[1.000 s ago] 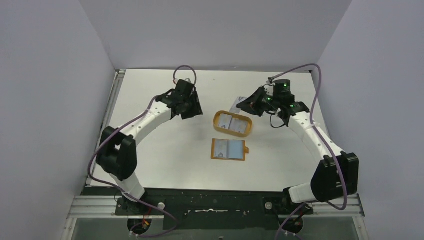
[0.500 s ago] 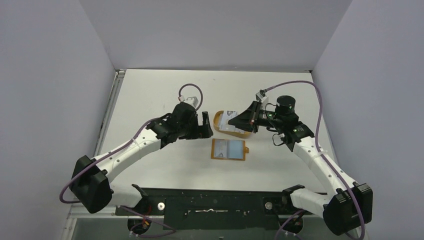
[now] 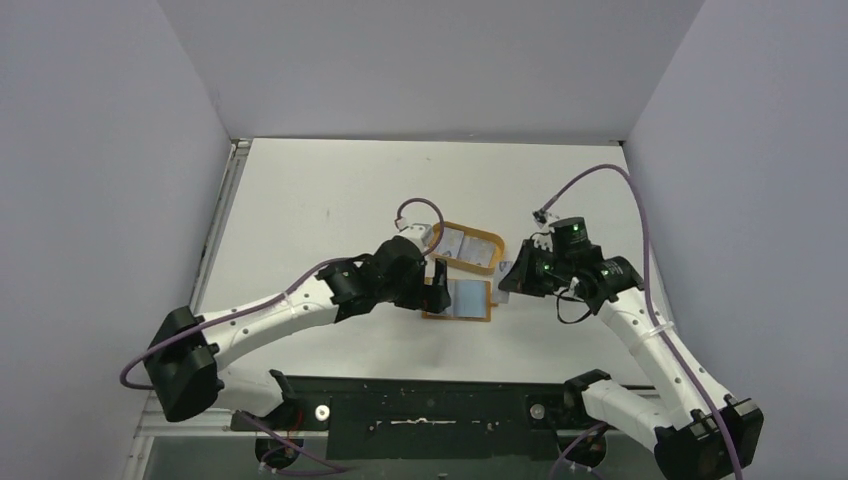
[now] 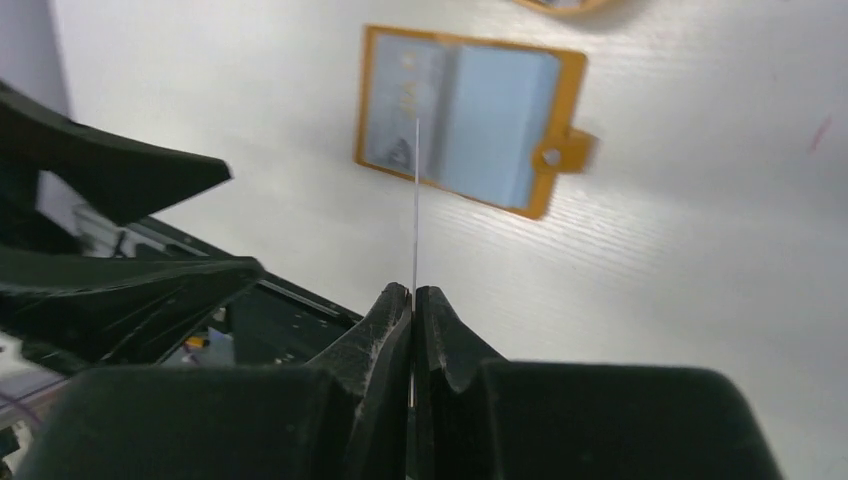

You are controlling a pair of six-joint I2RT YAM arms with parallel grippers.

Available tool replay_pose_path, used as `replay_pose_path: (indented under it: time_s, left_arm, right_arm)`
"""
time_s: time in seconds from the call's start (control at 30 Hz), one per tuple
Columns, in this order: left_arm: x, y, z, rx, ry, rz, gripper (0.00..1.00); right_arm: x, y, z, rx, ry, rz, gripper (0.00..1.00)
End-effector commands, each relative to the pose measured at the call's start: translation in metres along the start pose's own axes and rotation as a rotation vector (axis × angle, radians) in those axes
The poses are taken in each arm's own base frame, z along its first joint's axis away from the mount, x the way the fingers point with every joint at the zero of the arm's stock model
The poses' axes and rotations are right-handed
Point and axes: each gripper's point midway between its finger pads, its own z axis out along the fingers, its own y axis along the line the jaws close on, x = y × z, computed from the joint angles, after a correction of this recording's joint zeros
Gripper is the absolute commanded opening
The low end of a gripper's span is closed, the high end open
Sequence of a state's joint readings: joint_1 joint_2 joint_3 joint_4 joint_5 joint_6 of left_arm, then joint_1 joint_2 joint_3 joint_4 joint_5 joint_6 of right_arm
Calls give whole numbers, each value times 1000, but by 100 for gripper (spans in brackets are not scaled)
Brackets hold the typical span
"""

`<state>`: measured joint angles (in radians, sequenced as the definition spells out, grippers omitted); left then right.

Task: Put the credit cards into the card holder
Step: Pick up the credit card from the storage box, then turn over the card slot in the card holder.

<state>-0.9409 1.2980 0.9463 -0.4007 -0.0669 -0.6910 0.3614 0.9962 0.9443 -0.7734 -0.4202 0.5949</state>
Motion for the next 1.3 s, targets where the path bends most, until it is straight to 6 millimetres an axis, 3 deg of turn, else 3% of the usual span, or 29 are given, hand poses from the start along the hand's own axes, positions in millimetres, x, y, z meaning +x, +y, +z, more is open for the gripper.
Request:
replay_pose_path:
  time_s: [0.0, 0.2, 0.47, 0.8, 1.13, 1.27]
  left_arm:
    - [-23, -36, 24, 58, -38, 32, 86]
    - [-24, -44, 64, 13, 21, 47, 78]
    - [-27, -23, 100, -121, 67, 42, 74]
    - [-19, -13, 131, -186, 132, 92, 67]
    - [0, 8, 149, -258, 191, 126, 60]
    - [8, 19, 154, -292, 212, 146, 47]
  right_arm:
    - [28, -42, 16, 113, 27, -6, 0]
    - [46, -51, 40, 70, 47, 53, 0]
    - [54, -46, 64, -14, 91, 99, 0]
    - [64, -48, 54, -35, 76, 56, 0]
    - [59, -46, 53, -49, 51, 18, 0]
    - [58, -47, 53, -48, 40, 4, 0]
